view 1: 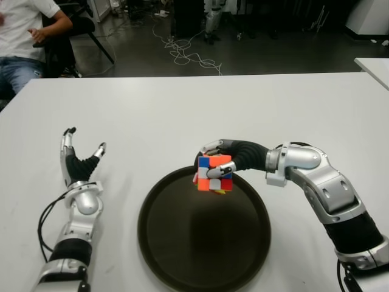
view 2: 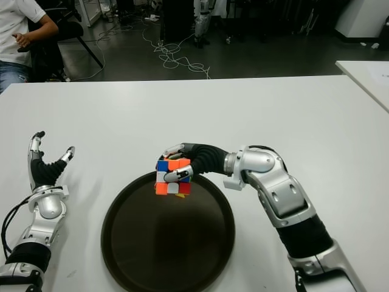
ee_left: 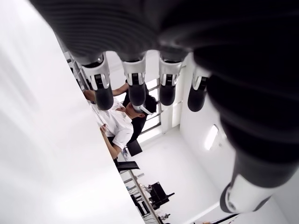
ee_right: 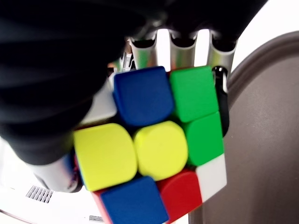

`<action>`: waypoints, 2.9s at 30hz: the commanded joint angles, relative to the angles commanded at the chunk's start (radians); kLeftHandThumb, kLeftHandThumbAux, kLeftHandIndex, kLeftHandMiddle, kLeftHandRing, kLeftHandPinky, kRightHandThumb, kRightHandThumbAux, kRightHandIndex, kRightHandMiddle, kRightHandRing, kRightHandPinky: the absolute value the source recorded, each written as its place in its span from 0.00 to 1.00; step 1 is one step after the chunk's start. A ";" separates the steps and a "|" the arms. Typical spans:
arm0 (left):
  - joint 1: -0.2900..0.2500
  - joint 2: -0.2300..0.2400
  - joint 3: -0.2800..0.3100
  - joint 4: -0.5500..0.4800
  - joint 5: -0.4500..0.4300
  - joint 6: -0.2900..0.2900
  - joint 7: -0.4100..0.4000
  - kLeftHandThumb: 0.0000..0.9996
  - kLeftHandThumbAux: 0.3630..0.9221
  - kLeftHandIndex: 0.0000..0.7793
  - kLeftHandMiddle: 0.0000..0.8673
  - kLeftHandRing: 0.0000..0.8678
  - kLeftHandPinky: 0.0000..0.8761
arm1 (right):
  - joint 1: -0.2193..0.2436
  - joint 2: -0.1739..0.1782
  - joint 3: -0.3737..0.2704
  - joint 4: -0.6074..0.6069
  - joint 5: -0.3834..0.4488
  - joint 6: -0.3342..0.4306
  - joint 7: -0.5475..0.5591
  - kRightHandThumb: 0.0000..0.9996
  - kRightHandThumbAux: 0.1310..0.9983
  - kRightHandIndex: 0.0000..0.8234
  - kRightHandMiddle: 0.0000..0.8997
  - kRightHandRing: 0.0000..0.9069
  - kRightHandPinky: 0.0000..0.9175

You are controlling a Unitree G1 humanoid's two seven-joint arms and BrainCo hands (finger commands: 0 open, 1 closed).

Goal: Pick up the Rubik's Cube and put it in the plate

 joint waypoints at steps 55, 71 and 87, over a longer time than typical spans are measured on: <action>-0.015 0.006 0.007 0.041 -0.009 -0.007 0.001 0.00 0.73 0.01 0.01 0.00 0.00 | 0.061 0.107 0.003 0.289 -0.143 -0.629 -0.148 0.00 0.47 0.03 0.05 0.03 0.00; -0.017 0.008 0.008 0.051 -0.014 -0.016 -0.007 0.00 0.72 0.01 0.01 0.00 0.01 | 0.026 0.111 0.011 0.345 -0.138 -0.595 -0.096 0.00 0.42 0.04 0.05 0.00 0.00; -0.023 0.006 0.010 0.057 -0.015 -0.006 -0.001 0.00 0.71 0.02 0.02 0.02 0.02 | 0.025 0.115 -0.001 0.341 -0.120 -0.601 -0.076 0.00 0.38 0.04 0.03 0.00 0.00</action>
